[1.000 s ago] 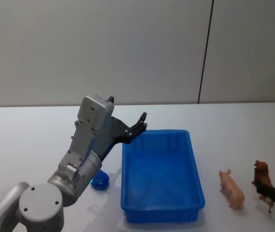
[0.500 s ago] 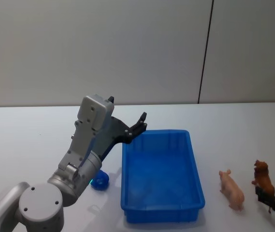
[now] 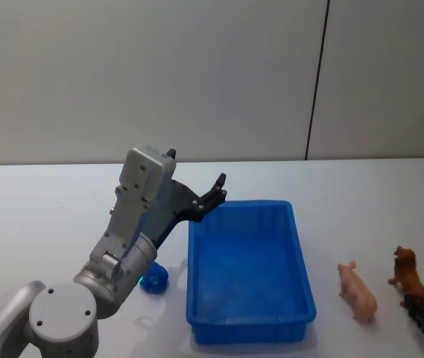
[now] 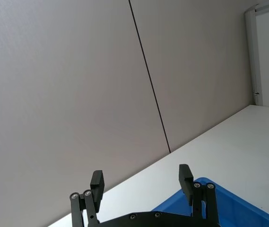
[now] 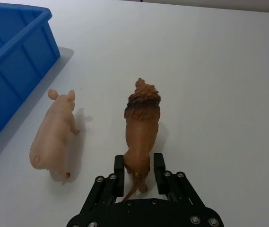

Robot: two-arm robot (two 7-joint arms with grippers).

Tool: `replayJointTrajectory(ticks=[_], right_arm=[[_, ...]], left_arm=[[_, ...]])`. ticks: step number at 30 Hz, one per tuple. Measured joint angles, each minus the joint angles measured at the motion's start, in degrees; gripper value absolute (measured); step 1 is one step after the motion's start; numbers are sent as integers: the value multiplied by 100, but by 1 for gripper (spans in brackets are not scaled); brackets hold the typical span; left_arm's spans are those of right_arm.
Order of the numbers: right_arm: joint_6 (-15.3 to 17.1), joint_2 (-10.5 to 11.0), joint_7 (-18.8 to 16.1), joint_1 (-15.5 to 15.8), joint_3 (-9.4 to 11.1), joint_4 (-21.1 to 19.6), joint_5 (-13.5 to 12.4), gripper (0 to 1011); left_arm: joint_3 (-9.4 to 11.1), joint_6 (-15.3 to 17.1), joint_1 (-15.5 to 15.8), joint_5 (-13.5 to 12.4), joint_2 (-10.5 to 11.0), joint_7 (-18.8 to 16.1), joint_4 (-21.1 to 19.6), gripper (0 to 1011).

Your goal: Pick up the two dolls from the table and place them into the box.

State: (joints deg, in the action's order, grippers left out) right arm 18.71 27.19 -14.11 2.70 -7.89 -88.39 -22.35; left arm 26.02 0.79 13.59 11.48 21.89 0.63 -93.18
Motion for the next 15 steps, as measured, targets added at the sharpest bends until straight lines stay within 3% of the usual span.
replayJointTrajectory(ticks=[3, 15], right_arm=[[7, -5, 14, 4, 0, 11, -33, 289], [-274, -41, 46, 8, 30, -9, -230, 266]], left_arm=[[0, 0, 0, 0, 0, 0, 0, 1001], [0, 0, 0, 0, 0, 0, 0, 1001]])
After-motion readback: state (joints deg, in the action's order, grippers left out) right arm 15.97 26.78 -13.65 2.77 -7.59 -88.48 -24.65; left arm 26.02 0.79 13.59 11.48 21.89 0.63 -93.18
